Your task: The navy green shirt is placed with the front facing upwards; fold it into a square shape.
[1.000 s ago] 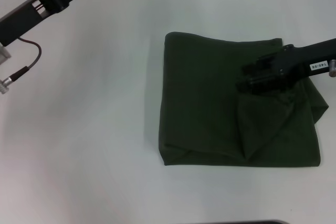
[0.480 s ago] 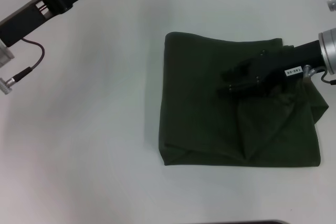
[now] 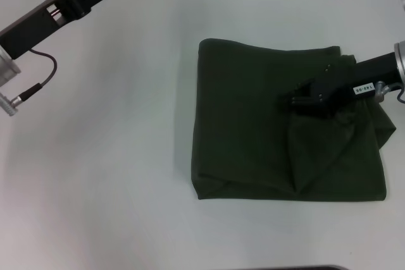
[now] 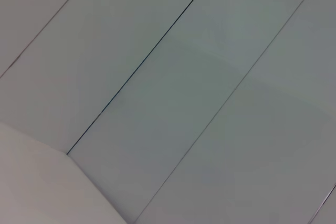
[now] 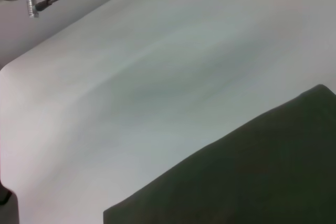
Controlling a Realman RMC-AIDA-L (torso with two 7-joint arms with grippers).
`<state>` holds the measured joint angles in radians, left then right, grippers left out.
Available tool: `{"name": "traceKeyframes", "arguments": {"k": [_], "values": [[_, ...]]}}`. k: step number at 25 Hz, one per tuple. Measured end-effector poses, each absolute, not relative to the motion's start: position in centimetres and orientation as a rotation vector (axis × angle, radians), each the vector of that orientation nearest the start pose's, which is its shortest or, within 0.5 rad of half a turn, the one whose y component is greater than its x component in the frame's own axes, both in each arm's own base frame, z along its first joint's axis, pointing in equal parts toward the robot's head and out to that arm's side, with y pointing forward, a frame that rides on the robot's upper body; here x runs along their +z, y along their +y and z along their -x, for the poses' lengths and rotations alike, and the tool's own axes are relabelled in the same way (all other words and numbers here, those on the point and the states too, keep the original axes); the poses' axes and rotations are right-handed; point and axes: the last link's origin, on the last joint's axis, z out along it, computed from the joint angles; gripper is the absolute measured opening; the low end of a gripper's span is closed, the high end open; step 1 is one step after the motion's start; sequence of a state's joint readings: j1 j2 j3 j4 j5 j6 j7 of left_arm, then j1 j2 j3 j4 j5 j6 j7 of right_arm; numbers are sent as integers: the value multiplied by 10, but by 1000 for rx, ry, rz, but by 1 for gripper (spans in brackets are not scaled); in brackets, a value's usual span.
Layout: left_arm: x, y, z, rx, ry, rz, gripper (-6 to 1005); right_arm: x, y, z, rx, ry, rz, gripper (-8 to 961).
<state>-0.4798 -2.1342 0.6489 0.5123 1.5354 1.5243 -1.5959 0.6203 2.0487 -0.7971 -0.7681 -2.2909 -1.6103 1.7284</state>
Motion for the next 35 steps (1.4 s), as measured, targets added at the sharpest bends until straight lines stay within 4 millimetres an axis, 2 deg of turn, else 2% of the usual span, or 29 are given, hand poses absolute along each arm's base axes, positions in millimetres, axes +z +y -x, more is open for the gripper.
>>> {"name": "traceKeyframes", "arguments": {"k": [3,9,16,29,35], "values": [[4,334,248,-1385,-1098,2219,949,0,337,-256,194,874,2937,125],[3,335,247,-1384,-1098,2219,949,-2,329,-263,101,945,2964,12],[0,336,245,-1385,-1101,2215,950,14,317,-277,119,997,2944,13],[-1,337,242,-1399,-1097,2214,949,47,290,-314,130,1131,2845,14],[-1,339,239,-1400,-1087,2225,949,66,279,-314,248,1100,2820,15]]}}
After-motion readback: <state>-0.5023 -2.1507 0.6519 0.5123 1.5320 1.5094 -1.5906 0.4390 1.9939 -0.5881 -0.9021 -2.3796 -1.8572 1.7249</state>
